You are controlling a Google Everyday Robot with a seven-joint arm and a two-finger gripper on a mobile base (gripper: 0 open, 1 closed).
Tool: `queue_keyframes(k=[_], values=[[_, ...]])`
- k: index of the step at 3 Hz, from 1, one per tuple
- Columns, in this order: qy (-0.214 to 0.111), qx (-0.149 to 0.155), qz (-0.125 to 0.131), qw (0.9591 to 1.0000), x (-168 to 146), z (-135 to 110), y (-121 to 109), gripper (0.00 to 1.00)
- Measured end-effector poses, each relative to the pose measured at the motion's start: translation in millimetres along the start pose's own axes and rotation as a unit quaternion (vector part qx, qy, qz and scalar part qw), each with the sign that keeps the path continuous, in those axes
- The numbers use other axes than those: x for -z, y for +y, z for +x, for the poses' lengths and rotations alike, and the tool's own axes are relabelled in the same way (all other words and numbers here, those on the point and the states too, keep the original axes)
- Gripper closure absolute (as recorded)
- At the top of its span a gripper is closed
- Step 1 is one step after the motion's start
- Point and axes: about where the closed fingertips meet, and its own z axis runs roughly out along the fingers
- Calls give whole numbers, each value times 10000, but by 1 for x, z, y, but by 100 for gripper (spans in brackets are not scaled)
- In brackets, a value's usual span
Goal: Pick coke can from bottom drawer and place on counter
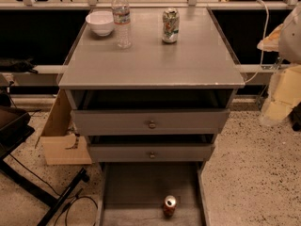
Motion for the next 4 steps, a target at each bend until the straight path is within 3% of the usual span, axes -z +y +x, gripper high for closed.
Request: queue_keyframes(k=[1, 2, 3, 4], values=[[0, 0, 0, 10000, 0, 0, 0, 0], [-197, -121, -179, 9996, -18, 7, 1, 0], [-884, -458, -448, 9940, -66, 39, 19, 0], [-2187, -939, -749, 9684, -168, 69, 62, 0]])
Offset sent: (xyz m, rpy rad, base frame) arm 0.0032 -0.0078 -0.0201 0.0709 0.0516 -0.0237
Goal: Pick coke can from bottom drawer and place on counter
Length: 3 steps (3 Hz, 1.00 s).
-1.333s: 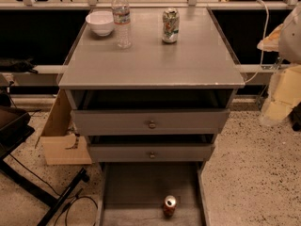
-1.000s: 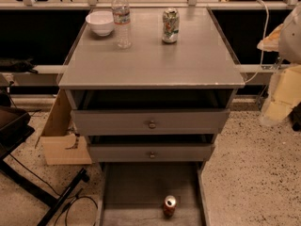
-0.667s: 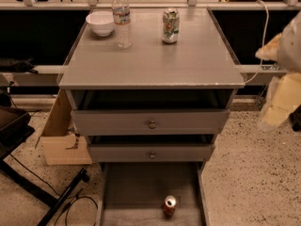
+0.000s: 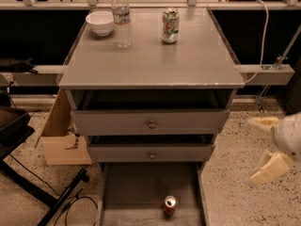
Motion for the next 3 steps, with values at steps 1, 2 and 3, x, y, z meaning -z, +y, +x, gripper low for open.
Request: queue_keyframes(k=[1, 2, 3], values=[[-1253, -422, 251, 9909, -29, 45, -8, 0], [-2177, -462, 597, 9731, -23, 101, -18, 0], [-2073, -126, 522, 9768, -10, 146, -23, 0]])
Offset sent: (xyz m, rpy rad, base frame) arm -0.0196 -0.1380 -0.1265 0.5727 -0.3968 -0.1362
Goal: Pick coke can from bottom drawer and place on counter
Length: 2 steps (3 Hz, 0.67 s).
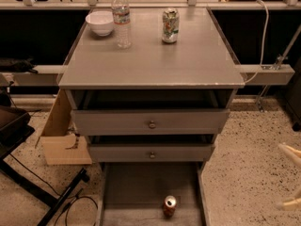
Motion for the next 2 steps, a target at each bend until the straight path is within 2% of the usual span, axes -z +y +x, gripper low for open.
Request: queue_keyframes(k=[1, 2], values=[[271, -72, -33, 9996, 14, 21, 4, 0], [-59, 137, -156, 9998, -31, 26, 1, 0]])
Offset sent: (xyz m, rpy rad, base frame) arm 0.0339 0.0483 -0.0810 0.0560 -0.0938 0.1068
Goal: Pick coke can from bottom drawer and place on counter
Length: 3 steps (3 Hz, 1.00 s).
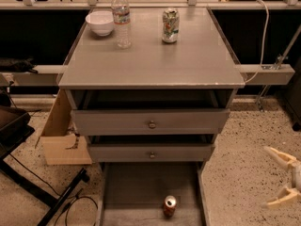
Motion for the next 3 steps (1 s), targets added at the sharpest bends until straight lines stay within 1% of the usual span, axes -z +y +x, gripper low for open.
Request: queue_keyframes(k=[1, 2, 3], values=[[-634, 117, 25, 9979, -72, 27, -2, 0], [-1065, 227, 221, 9938, -150, 65, -15, 0], [-1053, 206, 376, 9935, -214, 114, -28, 0]])
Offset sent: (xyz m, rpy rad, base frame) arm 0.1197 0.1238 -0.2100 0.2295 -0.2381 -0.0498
